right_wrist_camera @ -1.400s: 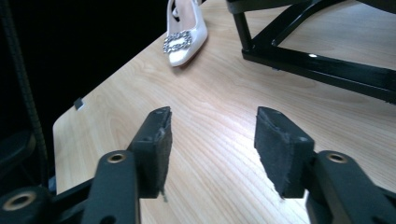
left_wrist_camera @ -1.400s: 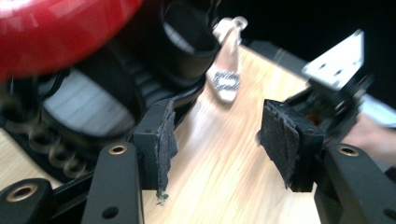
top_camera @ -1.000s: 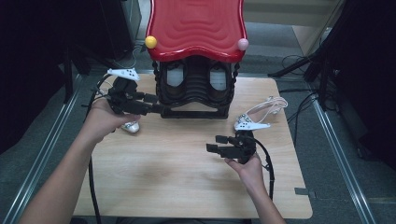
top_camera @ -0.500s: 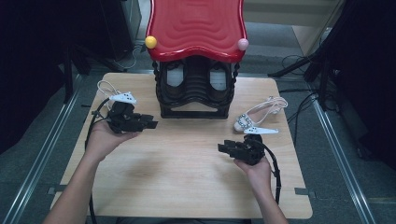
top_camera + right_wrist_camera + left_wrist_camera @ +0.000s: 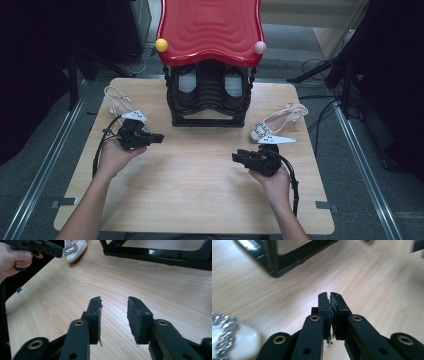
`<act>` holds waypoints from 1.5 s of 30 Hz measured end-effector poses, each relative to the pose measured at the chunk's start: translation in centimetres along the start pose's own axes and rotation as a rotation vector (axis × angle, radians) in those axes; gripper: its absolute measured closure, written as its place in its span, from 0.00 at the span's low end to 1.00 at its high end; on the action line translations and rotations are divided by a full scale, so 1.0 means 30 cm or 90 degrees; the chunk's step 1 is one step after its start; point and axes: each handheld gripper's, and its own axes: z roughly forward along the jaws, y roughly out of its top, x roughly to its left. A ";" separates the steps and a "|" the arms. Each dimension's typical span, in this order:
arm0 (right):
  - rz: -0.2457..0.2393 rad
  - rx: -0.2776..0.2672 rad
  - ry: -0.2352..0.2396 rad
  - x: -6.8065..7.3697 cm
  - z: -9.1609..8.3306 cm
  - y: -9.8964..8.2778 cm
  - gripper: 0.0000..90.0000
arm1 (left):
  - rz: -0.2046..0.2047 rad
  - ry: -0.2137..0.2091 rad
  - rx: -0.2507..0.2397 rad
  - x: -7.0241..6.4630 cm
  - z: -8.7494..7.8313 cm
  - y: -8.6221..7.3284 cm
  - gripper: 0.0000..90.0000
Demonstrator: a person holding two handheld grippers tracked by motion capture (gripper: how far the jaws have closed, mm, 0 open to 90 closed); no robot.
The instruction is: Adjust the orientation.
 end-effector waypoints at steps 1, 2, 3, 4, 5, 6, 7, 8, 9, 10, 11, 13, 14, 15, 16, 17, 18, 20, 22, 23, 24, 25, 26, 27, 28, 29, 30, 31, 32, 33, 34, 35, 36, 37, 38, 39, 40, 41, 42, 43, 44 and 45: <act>-0.002 0.002 -0.001 0.001 0.001 -0.001 0.71 | -0.003 0.003 0.003 0.009 0.008 -0.001 0.99; -0.003 0.002 -0.005 0.003 -0.001 -0.003 0.71 | -0.004 0.004 0.004 0.018 0.016 -0.002 0.99; -0.001 0.001 -0.005 0.004 -0.004 -0.007 0.71 | -0.002 0.006 0.006 0.027 0.022 -0.003 0.99; -0.001 0.001 -0.006 0.004 -0.007 -0.010 0.71 | -0.002 0.009 0.006 0.035 0.028 -0.004 0.99; 0.001 0.000 -0.009 0.005 -0.011 -0.013 0.71 | -0.002 0.012 0.010 0.044 0.034 -0.005 0.99; 0.000 0.003 -0.009 0.004 -0.015 -0.017 0.71 | 0.001 0.014 0.011 0.052 0.039 -0.005 0.99; -0.002 0.003 -0.019 0.005 -0.023 -0.023 0.71 | 0.000 0.016 0.010 0.068 0.048 -0.003 1.00; -0.011 0.007 -0.029 0.008 -0.029 -0.025 0.70 | 0.000 0.016 0.010 0.068 0.048 -0.003 1.00; -0.017 0.010 -0.043 0.012 -0.037 -0.029 0.69 | -0.004 0.015 0.008 0.078 0.052 -0.002 1.00; -0.020 0.006 -0.047 0.013 -0.044 -0.035 0.69 | -0.011 0.015 0.003 0.087 0.057 -0.003 1.00; -0.013 0.004 -0.045 0.011 -0.052 -0.040 0.69 | -0.020 0.019 -0.002 0.107 0.066 -0.006 1.00; -0.002 0.001 -0.041 0.006 -0.062 -0.051 0.69 | -0.033 0.026 -0.010 0.128 0.075 -0.009 1.00; 0.001 0.000 -0.043 0.006 -0.066 -0.055 0.69 | -0.041 0.025 0.000 0.141 0.079 -0.006 1.00; 0.002 0.003 -0.043 0.007 -0.069 -0.059 0.68 | -0.041 0.025 0.000 0.141 0.079 -0.006 1.00; 0.000 0.002 -0.044 0.009 -0.071 -0.063 0.68 | -0.044 0.037 0.006 0.151 0.084 -0.003 1.00; 0.000 0.002 -0.045 0.011 -0.073 -0.066 0.68 | -0.045 0.042 0.004 0.160 0.087 -0.002 1.00; 0.000 0.002 -0.045 0.011 -0.073 -0.066 0.68 | -0.052 0.042 0.000 0.168 0.091 -0.002 1.00; -0.001 0.002 -0.047 0.014 -0.076 -0.072 0.67 | -0.058 0.053 0.008 0.182 0.103 -0.004 1.00; 0.002 0.009 -0.050 0.014 -0.075 -0.081 0.67 | -0.073 0.057 0.010 0.202 0.118 -0.011 1.00; 0.002 0.009 -0.050 0.014 -0.075 -0.081 0.67 | -0.073 0.057 0.010 0.202 0.118 -0.011 1.00; 0.003 0.012 -0.051 0.015 -0.074 -0.083 0.67 | -0.076 0.059 0.016 0.208 0.122 -0.013 1.00; 0.005 0.013 -0.048 0.015 -0.071 -0.085 0.66 | -0.077 0.059 0.021 0.212 0.124 -0.015 1.00; 0.004 0.013 -0.047 0.015 -0.070 -0.085 0.66 | -0.078 0.055 0.018 0.212 0.124 -0.017 1.00; 0.004 0.013 -0.047 0.015 -0.070 -0.085 0.66 | -0.078 0.054 0.022 0.212 0.123 -0.019 1.00; 0.003 0.013 -0.046 0.017 -0.069 -0.085 0.66 | -0.079 0.055 0.027 0.211 0.124 -0.022 1.00; 0.004 0.014 -0.045 0.019 -0.068 -0.084 0.66 | -0.076 0.054 0.031 0.210 0.125 -0.024 1.00; 0.003 0.015 -0.046 0.022 -0.066 -0.083 0.66 | -0.073 0.057 0.031 0.209 0.125 -0.026 1.00; 0.003 0.015 -0.046 0.022 -0.066 -0.083 0.66 | -0.073 0.061 0.028 0.206 0.124 -0.029 1.00; 0.001 0.016 -0.045 0.023 -0.063 -0.082 0.66 | -0.076 0.060 0.026 0.207 0.121 -0.032 1.00; 0.001 0.016 -0.045 0.023 -0.063 -0.082 0.66 | -0.081 0.058 0.024 0.208 0.118 -0.035 1.00; -0.001 0.016 -0.044 0.022 -0.062 -0.082 0.65 | -0.084 0.058 0.020 0.209 0.115 -0.040 1.00; -0.002 0.017 -0.043 0.022 -0.059 -0.079 0.65 | -0.087 0.058 0.019 0.209 0.111 -0.044 1.00; -0.003 0.018 -0.043 0.022 -0.057 -0.077 0.65 | -0.088 0.058 0.020 0.210 0.105 -0.047 1.00; -0.006 0.018 -0.040 0.021 -0.053 -0.075 0.65 | -0.094 0.059 0.017 0.210 0.102 -0.052 1.00; -0.007 0.019 -0.040 0.021 -0.049 -0.072 0.65 | -0.094 0.054 0.017 0.211 0.096 -0.058 1.00; -0.007 0.021 -0.037 0.022 -0.046 -0.069 0.65 | -0.098 0.052 0.015 0.211 0.089 -0.069 1.00; -0.009 0.021 -0.035 0.021 -0.041 -0.067 0.65 | -0.098 0.052 0.015 0.211 0.089 -0.069 1.00; -0.009 0.021 -0.035 0.021 -0.041 -0.067 0.65 | -0.099 0.053 0.014 0.209 0.085 -0.074 1.00; -0.013 0.024 -0.031 0.021 -0.030 -0.060 0.65 | -0.101 0.053 0.013 0.208 0.080 -0.080 1.00; -0.015 0.026 -0.029 0.023 -0.025 -0.056 0.65 | -0.102 0.052 0.013 0.208 0.075 -0.085 1.00; -0.016 0.026 -0.028 0.024 -0.020 -0.053 0.65 | -0.102 0.055 0.014 0.207 0.071 -0.090 1.00; -0.018 0.025 -0.025 0.025 -0.015 -0.049 0.65 | -0.101 0.054 0.018 0.206 0.067 -0.096 1.00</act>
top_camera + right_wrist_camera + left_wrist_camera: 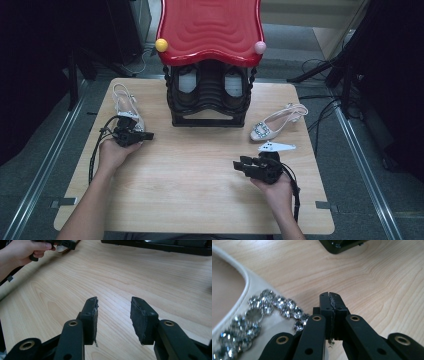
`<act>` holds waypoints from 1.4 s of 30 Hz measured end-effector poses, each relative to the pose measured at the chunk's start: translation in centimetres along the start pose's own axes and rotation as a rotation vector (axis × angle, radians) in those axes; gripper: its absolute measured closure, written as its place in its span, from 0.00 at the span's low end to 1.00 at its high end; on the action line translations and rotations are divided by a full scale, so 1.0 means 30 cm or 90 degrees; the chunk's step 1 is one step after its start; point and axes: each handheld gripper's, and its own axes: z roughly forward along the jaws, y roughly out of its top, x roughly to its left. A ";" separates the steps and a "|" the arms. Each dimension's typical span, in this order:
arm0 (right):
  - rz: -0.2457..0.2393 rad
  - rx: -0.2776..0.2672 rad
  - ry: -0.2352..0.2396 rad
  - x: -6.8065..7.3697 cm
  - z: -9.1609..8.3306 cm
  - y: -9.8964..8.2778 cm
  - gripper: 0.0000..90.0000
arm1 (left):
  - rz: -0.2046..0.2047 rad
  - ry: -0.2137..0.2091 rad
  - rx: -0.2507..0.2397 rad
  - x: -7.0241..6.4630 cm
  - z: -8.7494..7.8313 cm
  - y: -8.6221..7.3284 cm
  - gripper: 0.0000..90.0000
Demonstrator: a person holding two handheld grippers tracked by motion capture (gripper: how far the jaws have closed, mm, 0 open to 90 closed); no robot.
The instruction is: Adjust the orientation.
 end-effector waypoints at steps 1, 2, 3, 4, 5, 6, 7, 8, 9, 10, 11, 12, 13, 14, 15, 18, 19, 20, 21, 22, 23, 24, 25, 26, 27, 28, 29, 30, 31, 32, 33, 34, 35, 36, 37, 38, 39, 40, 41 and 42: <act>0.000 0.000 0.000 0.000 0.000 0.000 0.65 | 0.001 0.002 -0.001 0.000 -0.004 -0.006 1.00; -0.006 -0.002 0.000 0.002 0.004 0.004 0.65 | -0.004 0.003 0.000 0.000 -0.009 -0.011 1.00; -0.017 -0.007 0.001 0.010 0.009 0.013 0.65 | -0.004 0.007 -0.001 0.000 -0.015 -0.016 1.00; -0.020 -0.008 0.001 0.013 0.013 0.017 0.65 | -0.009 0.006 -0.004 0.006 -0.026 -0.028 1.00; -0.020 -0.008 0.001 0.013 0.013 0.017 0.65 | -0.009 0.006 -0.004 0.006 -0.026 -0.028 1.00; -0.022 -0.004 0.008 0.014 0.023 0.023 0.65 | -0.013 0.005 -0.006 0.010 -0.031 -0.033 1.00; -0.024 -0.001 0.010 0.013 0.029 0.025 0.65 | -0.016 0.006 -0.008 0.013 -0.037 -0.039 1.00; -0.023 0.000 0.012 0.014 0.034 0.026 0.65 | -0.016 0.008 -0.007 0.017 -0.043 -0.044 1.00; -0.023 0.000 0.012 0.014 0.034 0.026 0.65 | -0.022 0.010 -0.009 0.019 -0.048 -0.049 1.00; -0.024 0.001 0.016 0.014 0.044 0.029 0.65 | -0.023 0.011 -0.008 0.023 -0.053 -0.053 1.00; -0.024 0.001 0.016 0.014 0.044 0.029 0.65 | -0.028 0.016 -0.013 0.025 -0.058 -0.059 1.00; -0.026 0.001 0.018 0.014 0.049 0.031 0.65 | -0.030 0.015 -0.013 0.031 -0.064 -0.064 1.00; -0.028 0.000 0.021 0.014 0.053 0.032 0.65 | -0.034 0.016 -0.014 0.035 -0.070 -0.069 1.00; -0.026 0.005 0.023 0.018 0.058 0.037 0.64 | -0.038 0.020 -0.016 0.039 -0.076 -0.074 1.00; -0.030 0.008 0.022 0.018 0.062 0.040 0.64 | -0.043 0.022 -0.016 0.043 -0.083 -0.078 1.00; -0.029 0.010 0.024 0.019 0.067 0.044 0.64 | -0.055 0.024 -0.023 0.062 -0.100 -0.094 1.00; -0.029 0.011 0.025 0.016 0.071 0.047 0.64 | -0.059 0.026 -0.024 0.067 -0.106 -0.098 1.00; -0.027 0.012 0.026 0.016 0.075 0.049 0.64 | -0.063 0.029 -0.026 0.072 -0.111 -0.104 1.00; -0.028 0.013 0.026 0.015 0.079 0.052 0.64 | -0.067 0.032 -0.026 0.077 -0.118 -0.108 1.00; -0.026 0.016 0.026 0.017 0.081 0.055 0.64 | -0.071 0.036 -0.028 0.083 -0.125 -0.113 1.00; -0.029 0.014 0.028 0.018 0.085 0.057 0.64 | -0.076 0.038 -0.031 0.090 -0.132 -0.120 1.00; -0.033 0.017 0.029 0.022 0.092 0.059 0.64 | -0.082 0.040 -0.032 0.099 -0.141 -0.125 1.00; -0.033 0.017 0.029 0.022 0.092 0.059 0.64 | -0.089 0.043 -0.037 0.106 -0.147 -0.131 1.00; -0.036 0.020 0.030 0.022 0.095 0.060 0.64 | -0.100 0.045 -0.040 0.114 -0.154 -0.135 1.00; -0.036 0.021 0.029 0.025 0.096 0.060 0.64 | -0.105 0.049 -0.041 0.124 -0.162 -0.139 1.00; -0.039 0.022 0.028 0.026 0.097 0.060 0.64 | -0.110 0.054 -0.048 0.134 -0.167 -0.143 1.00; -0.044 0.022 0.027 0.027 0.099 0.060 0.64 | -0.116 0.055 -0.051 0.144 -0.173 -0.147 1.00; -0.044 0.023 0.027 0.028 0.098 0.059 0.64 | -0.121 0.060 -0.055 0.153 -0.177 -0.149 1.00; -0.043 0.023 0.028 0.029 0.098 0.059 0.64 | -0.124 0.062 -0.056 0.162 -0.183 -0.152 1.00; -0.043 0.025 0.028 0.031 0.098 0.059 0.64 | -0.127 0.062 -0.058 0.170 -0.187 -0.154 1.00; -0.044 0.025 0.027 0.031 0.098 0.058 0.64 | -0.134 0.063 -0.061 0.178 -0.191 -0.157 1.00; -0.043 0.026 0.027 0.031 0.099 0.058 0.63 | -0.142 0.063 -0.064 0.185 -0.195 -0.158 1.00; -0.041 0.027 0.028 0.030 0.101 0.058 0.63 | -0.150 0.070 -0.068 0.191 -0.197 -0.160 1.00; -0.041 0.028 0.027 0.029 0.103 0.057 0.63 | -0.163 0.079 -0.066 0.195 -0.202 -0.158 1.00; -0.042 0.029 0.027 0.028 0.104 0.057 0.63 | -0.167 0.092 -0.060 0.197 -0.206 -0.155 1.00; -0.042 0.030 0.027 0.029 0.105 0.057 0.63 | -0.164 0.113 -0.058 0.197 -0.207 -0.153 1.00; -0.044 0.030 0.027 0.029 0.104 0.057 0.63 | -0.162 0.126 -0.052 0.200 -0.210 -0.151 1.00; -0.044 0.031 0.027 0.029 0.102 0.057 0.63 | -0.164 0.135 -0.050 0.204 -0.209 -0.152 1.00; -0.044 0.030 0.027 0.028 0.101 0.057 0.63 | -0.168 0.137 -0.042 0.211 -0.209 -0.154 1.00; -0.044 0.030 0.027 0.028 0.101 0.057 0.63 | -0.173 0.137 -0.045 0.216 -0.206 -0.157 1.00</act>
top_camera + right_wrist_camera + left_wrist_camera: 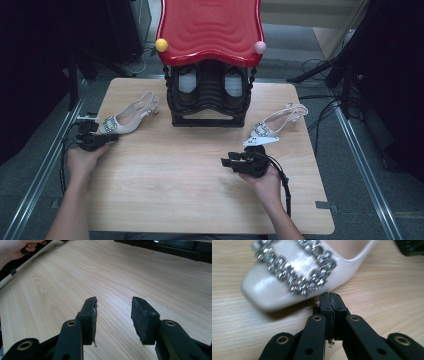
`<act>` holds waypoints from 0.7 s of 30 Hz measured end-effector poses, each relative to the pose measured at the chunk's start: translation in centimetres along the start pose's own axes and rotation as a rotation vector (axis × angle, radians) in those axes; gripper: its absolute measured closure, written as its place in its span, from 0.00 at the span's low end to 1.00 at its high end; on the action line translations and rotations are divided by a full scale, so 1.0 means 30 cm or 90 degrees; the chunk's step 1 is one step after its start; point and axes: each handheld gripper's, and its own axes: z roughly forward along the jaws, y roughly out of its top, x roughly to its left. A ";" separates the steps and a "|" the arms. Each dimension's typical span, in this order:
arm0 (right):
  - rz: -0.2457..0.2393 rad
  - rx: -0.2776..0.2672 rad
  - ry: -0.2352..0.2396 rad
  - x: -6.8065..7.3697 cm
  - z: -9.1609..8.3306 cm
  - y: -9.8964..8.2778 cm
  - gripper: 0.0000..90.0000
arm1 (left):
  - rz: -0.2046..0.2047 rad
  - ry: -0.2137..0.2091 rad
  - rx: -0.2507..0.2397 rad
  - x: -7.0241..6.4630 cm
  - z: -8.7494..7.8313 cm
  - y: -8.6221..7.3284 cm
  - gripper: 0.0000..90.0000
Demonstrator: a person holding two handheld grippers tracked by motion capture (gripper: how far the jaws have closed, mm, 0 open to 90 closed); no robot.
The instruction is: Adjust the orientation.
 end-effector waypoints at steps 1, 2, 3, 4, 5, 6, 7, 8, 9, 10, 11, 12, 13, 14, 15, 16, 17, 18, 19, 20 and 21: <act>0.001 0.000 -0.001 0.000 -0.002 -0.001 0.63 | -0.011 -0.011 -0.004 0.003 0.000 -0.001 1.00; 0.002 0.000 -0.002 -0.001 -0.004 -0.001 0.63 | -0.012 -0.023 -0.006 0.001 -0.004 0.000 1.00; 0.003 -0.002 -0.002 -0.003 -0.005 -0.002 0.63 | -0.008 -0.034 -0.011 -0.004 -0.011 0.003 1.00; 0.004 -0.002 -0.003 -0.004 -0.007 -0.003 0.63 | -0.009 -0.040 -0.019 -0.014 -0.019 0.007 1.00; 0.005 -0.001 -0.003 -0.005 -0.007 -0.003 0.63 | -0.008 -0.053 -0.023 -0.025 -0.030 0.014 1.00; 0.005 -0.001 -0.004 -0.005 -0.007 -0.003 0.63 | -0.004 -0.056 -0.033 -0.038 -0.037 0.020 1.00; 0.002 0.000 -0.004 -0.006 -0.006 -0.004 0.63 | 0.004 -0.054 -0.036 -0.053 -0.043 0.029 1.00; 0.002 0.002 -0.004 -0.005 -0.006 -0.005 0.63 | 0.018 -0.056 -0.037 -0.080 -0.052 0.051 1.00; 0.002 0.002 -0.004 -0.005 -0.006 -0.005 0.63 | 0.018 -0.056 -0.037 -0.080 -0.052 0.051 1.00; 0.001 0.004 -0.004 -0.005 -0.006 -0.006 0.63 | 0.022 -0.054 -0.042 -0.092 -0.056 0.062 1.00; 0.001 0.005 -0.006 -0.004 -0.007 -0.006 0.63 | 0.023 -0.060 -0.047 -0.103 -0.061 0.073 1.00; 0.002 0.003 -0.007 -0.004 -0.009 -0.008 0.63 | 0.028 -0.063 -0.051 -0.111 -0.067 0.085 1.00; 0.002 0.003 -0.008 -0.004 -0.010 -0.009 0.62 | 0.030 -0.061 -0.053 -0.119 -0.070 0.095 1.00; 0.004 0.003 -0.009 -0.005 -0.012 -0.010 0.62 | 0.030 -0.059 -0.056 -0.125 -0.071 0.105 1.00; 0.003 0.002 -0.010 -0.006 -0.014 -0.013 0.62 | 0.031 -0.057 -0.059 -0.128 -0.070 0.112 1.00; 0.006 0.002 -0.010 -0.006 -0.015 -0.016 0.62 | 0.029 -0.053 -0.059 -0.131 -0.066 0.119 1.00; 0.007 0.004 -0.011 -0.007 -0.017 -0.018 0.62 | 0.029 -0.050 -0.056 -0.132 -0.061 0.125 1.00; 0.010 0.005 -0.013 -0.007 -0.019 -0.021 0.62 | 0.030 -0.047 -0.056 -0.134 -0.054 0.131 1.00; 0.012 0.004 -0.018 -0.008 -0.025 -0.027 0.62 | 0.030 -0.042 -0.058 -0.137 -0.048 0.135 1.00; 0.012 0.004 -0.018 -0.008 -0.025 -0.027 0.62 | 0.034 -0.039 -0.053 -0.139 -0.044 0.141 1.00; 0.013 0.002 -0.019 -0.009 -0.028 -0.030 0.62 | 0.035 -0.036 -0.054 -0.139 -0.039 0.145 1.00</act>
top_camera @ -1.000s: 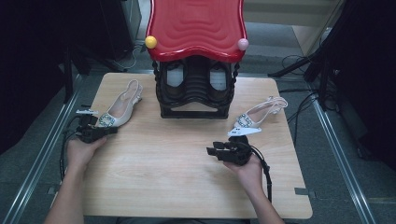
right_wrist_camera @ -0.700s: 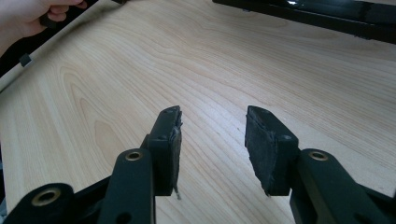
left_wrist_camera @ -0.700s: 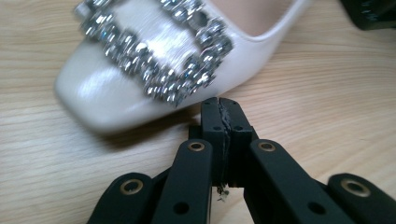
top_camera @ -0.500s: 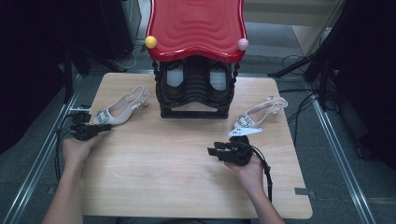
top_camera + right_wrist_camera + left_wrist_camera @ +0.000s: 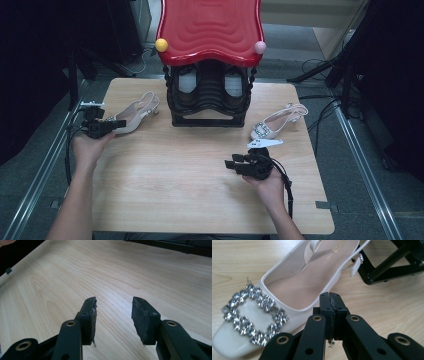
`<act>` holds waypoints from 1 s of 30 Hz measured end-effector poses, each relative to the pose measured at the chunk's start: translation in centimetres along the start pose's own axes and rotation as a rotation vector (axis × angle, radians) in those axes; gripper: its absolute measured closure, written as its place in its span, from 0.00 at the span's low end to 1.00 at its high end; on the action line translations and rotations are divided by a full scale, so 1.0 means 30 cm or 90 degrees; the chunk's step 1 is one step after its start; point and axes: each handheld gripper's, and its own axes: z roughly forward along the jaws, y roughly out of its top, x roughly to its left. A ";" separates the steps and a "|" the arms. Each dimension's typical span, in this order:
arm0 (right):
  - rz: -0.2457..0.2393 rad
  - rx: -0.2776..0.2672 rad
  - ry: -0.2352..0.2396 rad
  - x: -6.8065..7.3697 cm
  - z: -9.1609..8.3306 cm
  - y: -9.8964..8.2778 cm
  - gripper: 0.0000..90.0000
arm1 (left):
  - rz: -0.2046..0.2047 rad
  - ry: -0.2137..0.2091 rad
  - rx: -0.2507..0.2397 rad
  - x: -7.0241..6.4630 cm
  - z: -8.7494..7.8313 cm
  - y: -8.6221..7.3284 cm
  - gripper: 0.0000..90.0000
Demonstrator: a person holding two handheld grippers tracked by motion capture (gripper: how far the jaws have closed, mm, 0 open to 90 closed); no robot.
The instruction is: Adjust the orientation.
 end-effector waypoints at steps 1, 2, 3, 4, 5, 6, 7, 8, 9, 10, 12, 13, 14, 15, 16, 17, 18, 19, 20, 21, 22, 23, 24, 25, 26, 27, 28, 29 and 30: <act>0.003 0.000 -0.002 0.000 -0.004 -0.004 0.62 | -0.004 0.000 -0.004 0.001 0.005 0.003 1.00; 0.005 -0.001 -0.004 -0.001 -0.007 -0.009 0.62 | -0.009 0.000 -0.008 0.002 0.011 0.006 1.00; 0.012 0.003 -0.008 0.000 -0.012 -0.012 0.61 | -0.008 0.001 -0.004 0.004 0.017 0.010 1.00; 0.011 0.002 -0.010 -0.002 -0.017 -0.017 0.61 | -0.008 0.007 -0.003 0.005 0.023 0.013 1.00; 0.014 0.001 -0.011 -0.001 -0.021 -0.022 0.61 | -0.008 0.008 0.001 0.008 0.028 0.016 1.00; 0.016 0.002 -0.012 -0.001 -0.026 -0.027 0.61 | -0.010 0.012 0.000 0.011 0.037 0.017 1.00; 0.016 0.001 -0.015 -0.001 -0.032 -0.032 0.61 | -0.012 0.017 0.002 0.014 0.044 0.019 1.00; 0.019 0.000 -0.018 0.000 -0.038 -0.037 0.61 | -0.009 0.022 0.005 0.020 0.053 0.020 1.00; 0.019 0.000 -0.020 -0.001 -0.043 -0.042 0.61 | -0.009 0.030 0.014 0.023 0.062 0.020 1.00; 0.022 -0.002 -0.023 -0.003 -0.054 -0.049 0.61 | -0.008 0.033 0.007 0.027 0.068 0.018 1.00; 0.025 -0.004 -0.026 -0.005 -0.058 -0.051 0.62 | -0.022 0.019 0.011 0.039 0.071 0.020 1.00; 0.025 -0.005 -0.028 -0.008 -0.062 -0.053 0.62 | -0.024 0.018 0.015 0.044 0.071 0.020 1.00; 0.026 -0.007 -0.029 -0.011 -0.065 -0.055 0.62 | -0.026 0.019 0.018 0.050 0.073 0.017 1.00; 0.028 -0.007 -0.030 -0.013 -0.067 -0.057 0.62 | -0.032 0.017 0.022 0.060 0.074 0.014 1.00; 0.031 -0.007 -0.031 -0.014 -0.068 -0.058 0.61 | -0.036 0.025 0.029 0.070 0.076 0.009 1.00; 0.030 -0.008 -0.032 -0.015 -0.068 -0.059 0.62 | -0.039 0.017 0.020 0.078 0.076 0.004 1.00; 0.030 -0.008 -0.031 -0.015 -0.068 -0.059 0.61 | -0.045 0.012 0.021 0.083 0.075 0.002 1.00; 0.029 -0.006 -0.031 -0.014 -0.068 -0.059 0.61 | -0.037 0.016 0.023 0.083 0.073 0.002 1.00; 0.030 -0.008 -0.031 -0.015 -0.068 -0.060 0.61 | -0.029 0.024 0.024 0.080 0.073 0.003 1.00; 0.030 -0.008 -0.031 -0.015 -0.068 -0.060 0.61 | -0.019 0.029 0.027 0.080 0.071 0.003 1.00; 0.030 -0.007 -0.031 -0.015 -0.068 -0.060 0.61 | -0.017 0.035 0.026 0.081 0.069 0.003 1.00; 0.034 -0.005 -0.030 -0.014 -0.067 -0.060 0.61 | -0.014 0.034 0.032 0.086 0.065 0.005 1.00; 0.034 -0.005 -0.029 -0.013 -0.065 -0.060 0.61 | -0.017 0.035 0.030 0.091 0.064 0.005 1.00; 0.032 -0.003 -0.029 -0.012 -0.063 -0.060 0.61 | -0.018 0.035 0.028 0.096 0.064 0.006 1.00; 0.028 -0.003 -0.029 -0.012 -0.061 -0.060 0.61 | -0.022 0.036 0.027 0.100 0.062 0.008 1.00; 0.029 0.000 -0.028 -0.011 -0.059 -0.060 0.61 | -0.024 0.039 0.021 0.103 0.062 0.008 1.00; 0.031 0.000 -0.028 -0.010 -0.057 -0.060 0.61 | -0.021 0.040 0.019 0.104 0.062 0.009 1.00; 0.030 0.001 -0.028 -0.011 -0.057 -0.060 0.61 | -0.024 0.039 0.017 0.104 0.063 0.010 1.00; 0.031 0.001 -0.029 -0.011 -0.056 -0.060 0.61 | -0.025 0.037 0.019 0.102 0.064 0.013 1.00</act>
